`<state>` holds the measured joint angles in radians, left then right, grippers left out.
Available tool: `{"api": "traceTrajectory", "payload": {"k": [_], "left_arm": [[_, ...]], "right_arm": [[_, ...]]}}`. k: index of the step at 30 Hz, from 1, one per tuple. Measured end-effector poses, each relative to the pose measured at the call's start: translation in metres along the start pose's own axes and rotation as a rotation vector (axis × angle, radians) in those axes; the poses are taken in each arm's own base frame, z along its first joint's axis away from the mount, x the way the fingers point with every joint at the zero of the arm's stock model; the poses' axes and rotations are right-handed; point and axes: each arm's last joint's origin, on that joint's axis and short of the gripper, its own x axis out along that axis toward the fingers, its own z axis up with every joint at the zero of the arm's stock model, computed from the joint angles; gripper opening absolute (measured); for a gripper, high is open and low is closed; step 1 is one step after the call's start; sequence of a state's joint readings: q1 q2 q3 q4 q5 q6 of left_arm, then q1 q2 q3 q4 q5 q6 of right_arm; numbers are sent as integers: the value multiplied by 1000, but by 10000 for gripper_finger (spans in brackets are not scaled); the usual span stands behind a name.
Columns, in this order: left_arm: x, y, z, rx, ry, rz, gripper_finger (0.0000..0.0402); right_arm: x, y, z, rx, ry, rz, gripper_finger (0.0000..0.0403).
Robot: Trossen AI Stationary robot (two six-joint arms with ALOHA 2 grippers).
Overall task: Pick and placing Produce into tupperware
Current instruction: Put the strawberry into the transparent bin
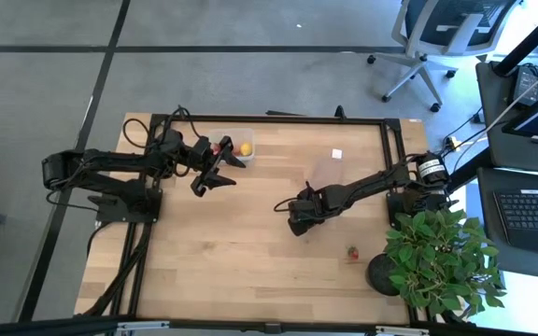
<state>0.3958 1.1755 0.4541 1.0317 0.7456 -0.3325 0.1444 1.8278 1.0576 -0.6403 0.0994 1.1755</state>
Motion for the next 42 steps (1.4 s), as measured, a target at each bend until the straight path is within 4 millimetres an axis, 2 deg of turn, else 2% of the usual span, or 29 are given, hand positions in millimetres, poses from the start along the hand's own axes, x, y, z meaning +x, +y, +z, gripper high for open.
{"api": "traceTrajectory", "payload": {"k": [8,15,25,42], "left_arm": [[0,0,0,-1,1,-1,254],[0,0,0,-2,3,-5,254],[0,0,0,-9,6,-5,254],[0,1,-3,-30,23,0,254]], "right_arm": [[0,1,0,-3,6,15,67],[0,4,1,-14,17,55,6],[-2,7,0,-29,44,95,53],[-2,4,7,-12,41,91,44]]}}
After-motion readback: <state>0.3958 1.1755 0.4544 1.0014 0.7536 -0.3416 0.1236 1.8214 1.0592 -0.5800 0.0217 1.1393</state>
